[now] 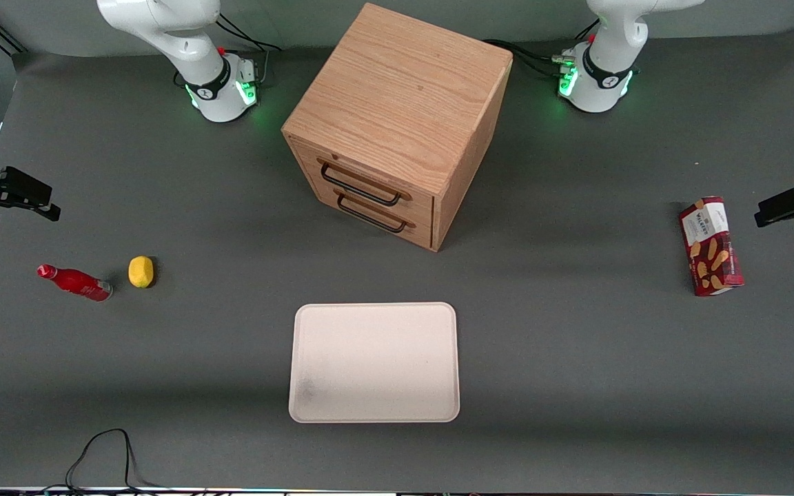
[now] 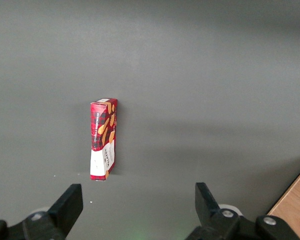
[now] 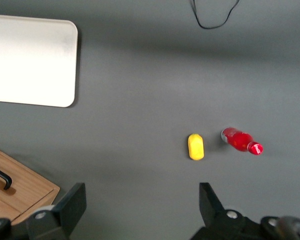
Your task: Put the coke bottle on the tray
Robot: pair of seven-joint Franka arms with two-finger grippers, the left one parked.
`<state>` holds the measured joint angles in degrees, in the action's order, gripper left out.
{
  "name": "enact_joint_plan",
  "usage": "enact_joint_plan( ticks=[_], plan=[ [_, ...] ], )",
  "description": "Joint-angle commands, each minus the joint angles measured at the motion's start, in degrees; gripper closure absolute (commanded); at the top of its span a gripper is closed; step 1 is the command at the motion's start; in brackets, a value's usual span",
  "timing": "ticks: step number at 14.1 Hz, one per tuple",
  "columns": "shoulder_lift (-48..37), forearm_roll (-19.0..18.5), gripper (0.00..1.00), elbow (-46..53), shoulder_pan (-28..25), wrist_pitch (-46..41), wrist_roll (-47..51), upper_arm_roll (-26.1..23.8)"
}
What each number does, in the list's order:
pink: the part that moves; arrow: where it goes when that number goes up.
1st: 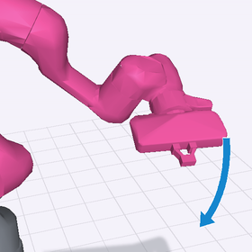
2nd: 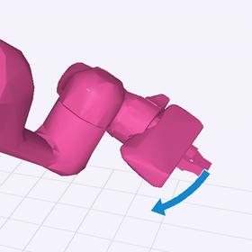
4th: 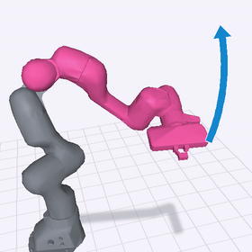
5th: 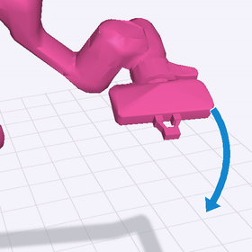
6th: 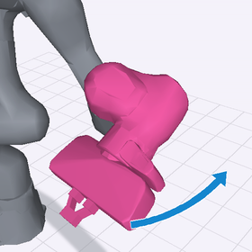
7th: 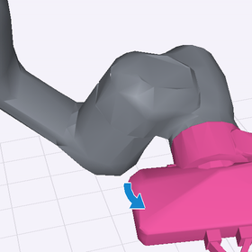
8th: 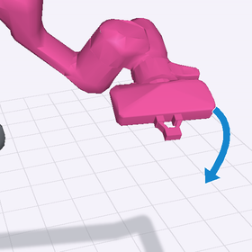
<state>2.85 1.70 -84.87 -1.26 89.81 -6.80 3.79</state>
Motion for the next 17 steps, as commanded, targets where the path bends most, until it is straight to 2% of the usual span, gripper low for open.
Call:
enact_joint_plan(
  ticks=[1, 17],
  plan=[
    [-1.5, -1.4, 0.00, -1.4, 0.1, -0.5, 0.4, -0.2],
    [-1.3, -2.1, 0.00, -0.6, 1.4, -1.6, 0.6, -0.8]
  ],
)
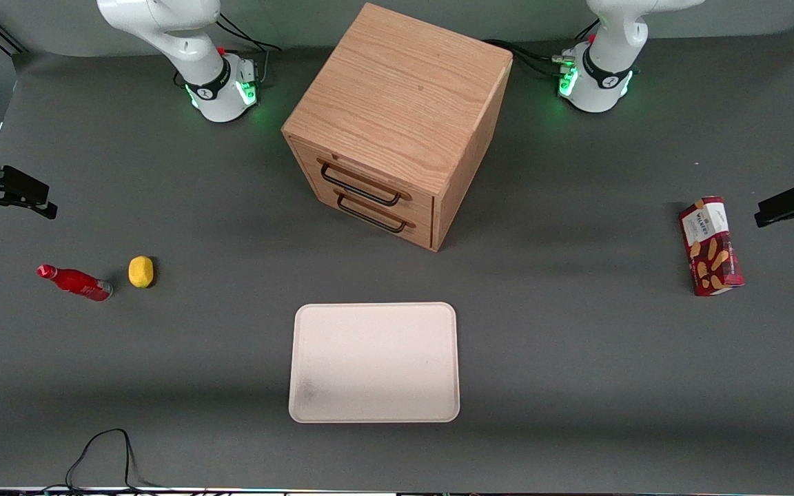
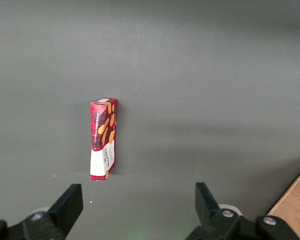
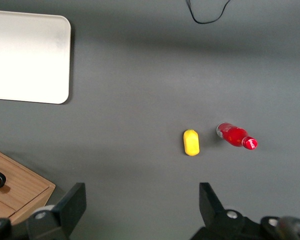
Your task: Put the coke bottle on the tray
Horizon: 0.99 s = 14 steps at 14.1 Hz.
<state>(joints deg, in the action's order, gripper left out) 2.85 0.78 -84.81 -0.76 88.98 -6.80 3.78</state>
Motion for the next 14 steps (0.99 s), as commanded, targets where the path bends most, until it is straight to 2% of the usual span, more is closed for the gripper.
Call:
enact_joint_plan(
  ticks=[1, 5, 7, 12, 14],
  plan=[
    [-1.3, -1.1, 0.00, -0.7, 1.2, -0.7, 0.5, -1.0],
    [-1.1, -1.3, 0.00, -0.5, 0.7, -0.6, 0.6, -1.1],
    [0.3, -3.2, 0.00, 1.2, 1.2, -0.6, -0.5, -0.4],
    [3.0, -2.9, 0.00, 1.4, 1.2, 3.8, -16.4, 11.2],
    [3.6, 0.3, 0.00, 1.3, 1.3, 3.9, -23.1, 15.6]
  ],
)
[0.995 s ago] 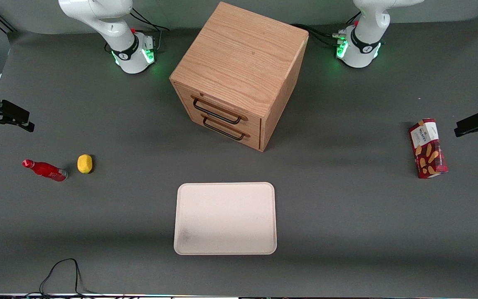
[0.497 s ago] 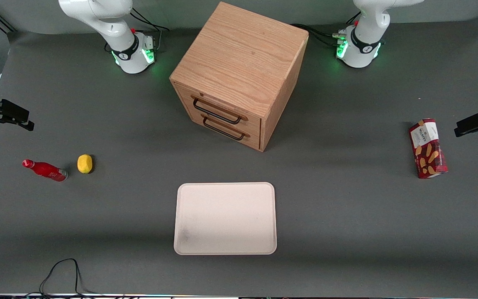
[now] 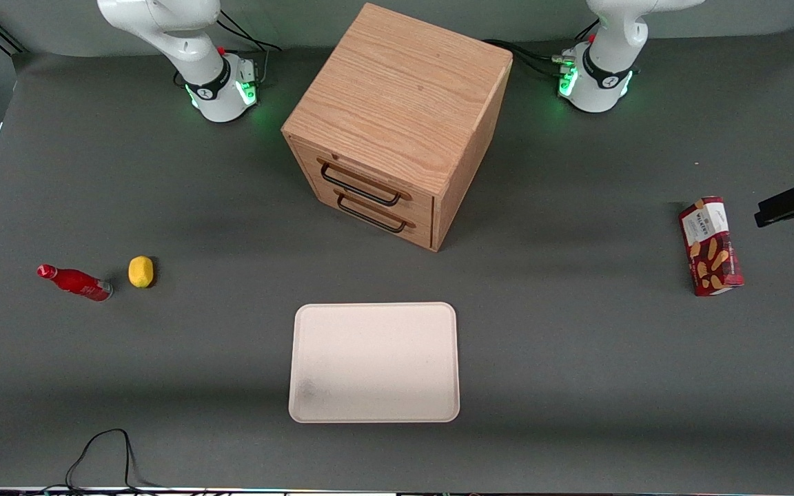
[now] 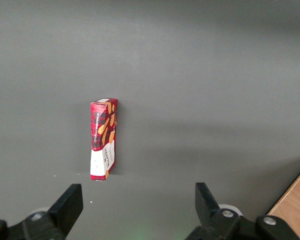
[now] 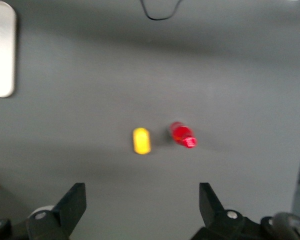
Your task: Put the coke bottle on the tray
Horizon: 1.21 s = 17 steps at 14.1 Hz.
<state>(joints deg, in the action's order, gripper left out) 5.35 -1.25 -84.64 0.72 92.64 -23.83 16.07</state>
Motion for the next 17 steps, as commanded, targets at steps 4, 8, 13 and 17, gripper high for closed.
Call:
enact_joint_plan(
  ticks=[4, 8, 13, 17],
  plan=[
    [0.9, 3.9, 0.00, 0.3, -0.1, 0.1, -14.4, 9.1],
    [0.4, 5.3, 0.00, -1.3, -0.1, 0.0, -18.1, 12.0],
    [0.2, 5.9, 0.00, -7.3, -0.5, 4.3, -19.3, 12.1],
    [-1.0, 5.9, 0.00, -16.6, -0.9, 14.0, -19.2, 11.9]
  ],
)
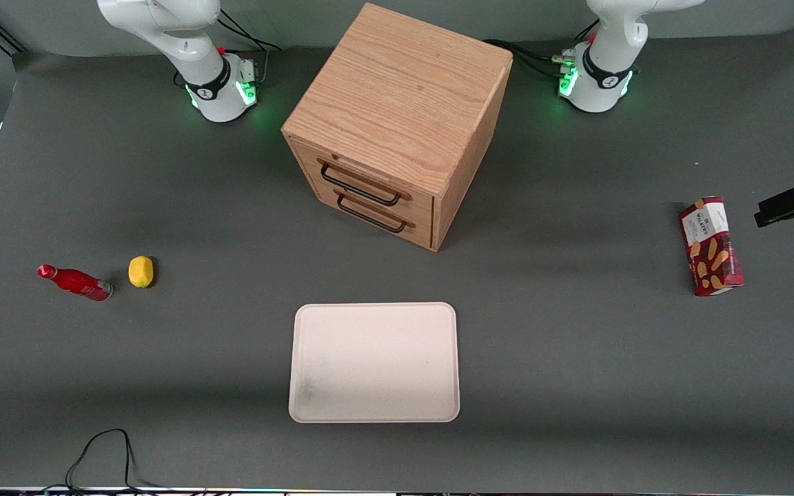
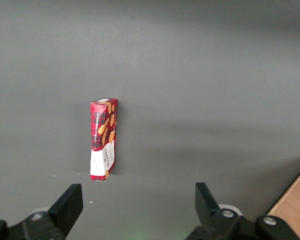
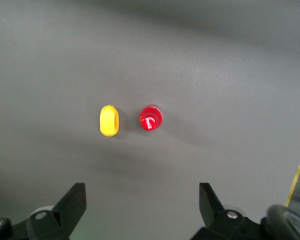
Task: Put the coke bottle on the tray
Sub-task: 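Lower the open right gripper over the red Coca-Cola bottle's middle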
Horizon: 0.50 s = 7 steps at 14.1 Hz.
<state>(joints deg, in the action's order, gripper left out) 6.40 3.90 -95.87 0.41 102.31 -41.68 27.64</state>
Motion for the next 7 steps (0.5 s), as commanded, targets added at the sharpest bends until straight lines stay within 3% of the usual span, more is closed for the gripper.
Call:
enact_joint_plan(
  ticks=[1, 7],
  plan=[
    [-2.1, 0.8, 0.00, -6.9, -0.6, 6.4, -1.4, 0.2],
    [-2.0, 0.8, 0.00, -17.8, -0.7, 19.6, -1.6, -0.1]
  ],
)
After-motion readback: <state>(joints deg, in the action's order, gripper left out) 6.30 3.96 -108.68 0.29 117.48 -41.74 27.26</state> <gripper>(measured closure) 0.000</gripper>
